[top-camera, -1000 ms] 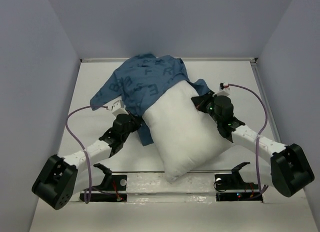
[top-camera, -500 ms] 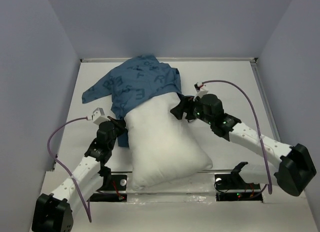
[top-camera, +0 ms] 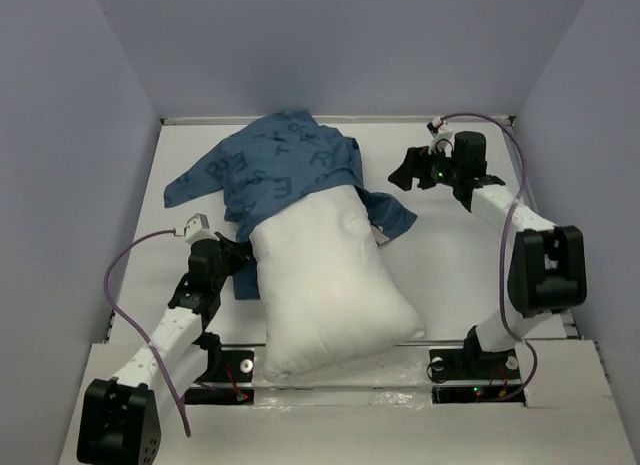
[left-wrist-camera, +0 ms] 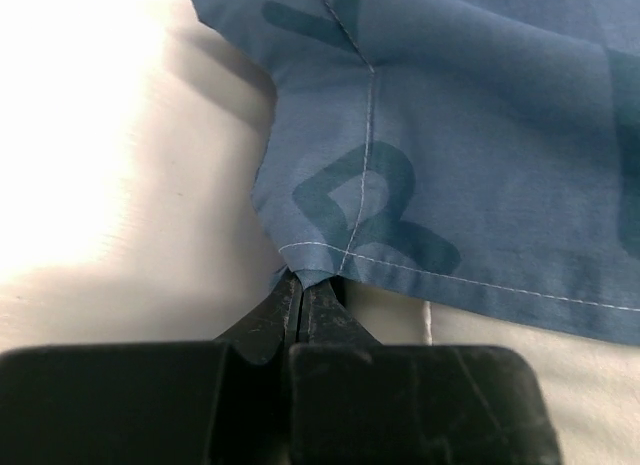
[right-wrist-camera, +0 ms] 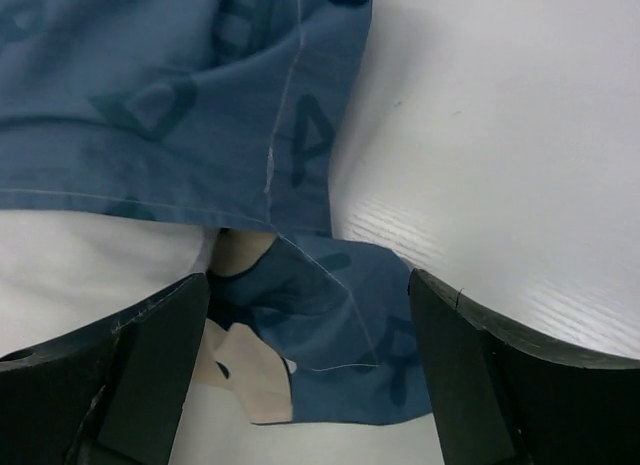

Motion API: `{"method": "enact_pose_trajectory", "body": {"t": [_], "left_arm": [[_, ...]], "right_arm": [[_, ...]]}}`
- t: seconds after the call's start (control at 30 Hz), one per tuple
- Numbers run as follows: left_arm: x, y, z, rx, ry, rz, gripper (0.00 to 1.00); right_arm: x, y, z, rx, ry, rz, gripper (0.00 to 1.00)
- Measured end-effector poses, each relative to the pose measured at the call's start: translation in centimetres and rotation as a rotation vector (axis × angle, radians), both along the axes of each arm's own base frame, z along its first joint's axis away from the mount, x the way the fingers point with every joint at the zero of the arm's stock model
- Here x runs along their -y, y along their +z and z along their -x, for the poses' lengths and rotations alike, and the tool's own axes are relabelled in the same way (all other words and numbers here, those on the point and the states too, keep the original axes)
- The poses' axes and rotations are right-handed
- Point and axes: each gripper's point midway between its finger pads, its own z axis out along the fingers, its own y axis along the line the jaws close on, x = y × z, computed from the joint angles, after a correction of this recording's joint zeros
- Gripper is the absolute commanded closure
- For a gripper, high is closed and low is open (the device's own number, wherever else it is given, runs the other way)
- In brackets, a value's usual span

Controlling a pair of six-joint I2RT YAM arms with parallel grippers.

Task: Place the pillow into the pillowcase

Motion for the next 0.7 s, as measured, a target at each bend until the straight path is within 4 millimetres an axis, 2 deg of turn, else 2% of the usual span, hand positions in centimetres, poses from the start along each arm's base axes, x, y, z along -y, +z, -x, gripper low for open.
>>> {"method": "enact_pose_trajectory", "body": {"t": [0.1, 0.13, 0.27, 0.37, 0.47, 0.53, 0.63, 0.7], "left_arm": [[0.3, 0.0, 0.1, 0.002, -0.025, -0.004, 1.00], [0.3, 0.0, 0.1, 0.003, -0.029, -0.005, 1.00], [0.8, 0.6, 0.1, 0.025, -0.059, -0.002, 1.00], [1.1, 0.9, 0.1, 0.038, -0.077, 0.003, 1.00], [1.5, 1.4, 0.1, 0.056, -0.101, 0.013, 1.00], [1.7, 1.8, 0.2, 0.068, -0.110, 0.019, 1.00], [1.9, 2.4, 0.2, 0.090, -0.120, 0.027, 1.00], [2.0, 2.8, 0.2, 0.102, -0.126, 0.031, 1.00]], "right_arm": [[0.1, -4.9, -1.4, -0.085, 0.105, 0.006, 0.11], [-0.1, -6.6, -1.2, -0.119, 0.144, 0.003, 0.11], [-1.1, -11.1, 0.1, -0.238, 0.243, -0.038, 0.11], [-1.8, -12.7, 0.4, -0.287, 0.287, -0.075, 0.12], [-2.4, -12.8, 0.4, -0.306, 0.317, -0.103, 0.13], [-2.8, -12.4, -0.3, -0.298, 0.330, -0.115, 0.14], [-3.6, -11.9, -1.6, -0.281, 0.348, -0.126, 0.28], [-4.3, -11.9, -2.0, -0.279, 0.364, -0.132, 0.63]]}}
